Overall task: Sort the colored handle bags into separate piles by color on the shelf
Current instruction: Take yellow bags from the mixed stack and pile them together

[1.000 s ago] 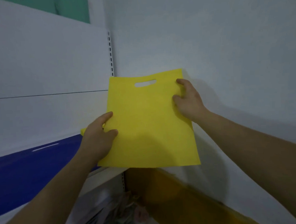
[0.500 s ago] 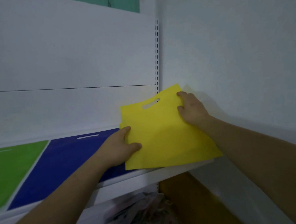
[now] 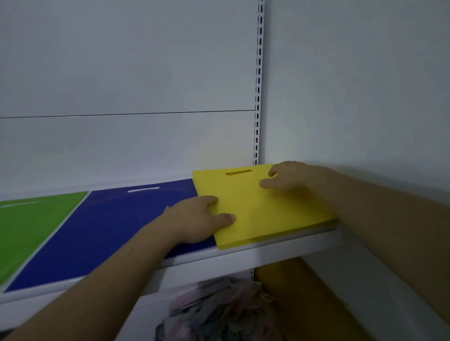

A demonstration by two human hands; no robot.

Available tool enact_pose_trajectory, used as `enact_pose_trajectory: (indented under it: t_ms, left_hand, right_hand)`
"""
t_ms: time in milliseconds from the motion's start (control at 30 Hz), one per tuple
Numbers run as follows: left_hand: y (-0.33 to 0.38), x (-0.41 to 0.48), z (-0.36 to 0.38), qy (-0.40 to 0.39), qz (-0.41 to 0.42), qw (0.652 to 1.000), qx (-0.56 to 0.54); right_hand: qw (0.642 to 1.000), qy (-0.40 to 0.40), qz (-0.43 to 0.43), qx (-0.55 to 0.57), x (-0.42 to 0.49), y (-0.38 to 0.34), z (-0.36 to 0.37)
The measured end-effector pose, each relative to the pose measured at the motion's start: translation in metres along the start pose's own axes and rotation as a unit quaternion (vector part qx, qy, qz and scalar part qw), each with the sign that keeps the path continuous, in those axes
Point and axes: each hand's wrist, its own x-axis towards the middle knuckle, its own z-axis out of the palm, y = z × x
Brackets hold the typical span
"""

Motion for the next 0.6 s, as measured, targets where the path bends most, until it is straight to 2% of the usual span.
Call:
enact_pose_trajectory:
  t_ms: [67,200,367,600]
  left_hand:
    - [0.002,0.0,0.003,0.002,-0.004,1.0,0.012]
    - [0.007,-0.011,0.005,0.031,0.021,0.999,0.016]
    - [0.023,-0.035,0.012,-0.015,0.077,0.996,0.032]
    - [0.026,-0.035,0.016,-0.002,0.076,0.996,0.049]
  right_hand:
    - [1.0,-0.027,-0.003,-0.012,-0.004,0.002,0.001]
    - [0.999,-0.02,-0.004,-0.034,-0.008,0.006,0.007]
    - [1.0,-0.026,-0.012,-0.008,-0.005,0.008,0.015]
    - [0.999,-0.035,-0.013,0.006,-0.003,0.01,0.016]
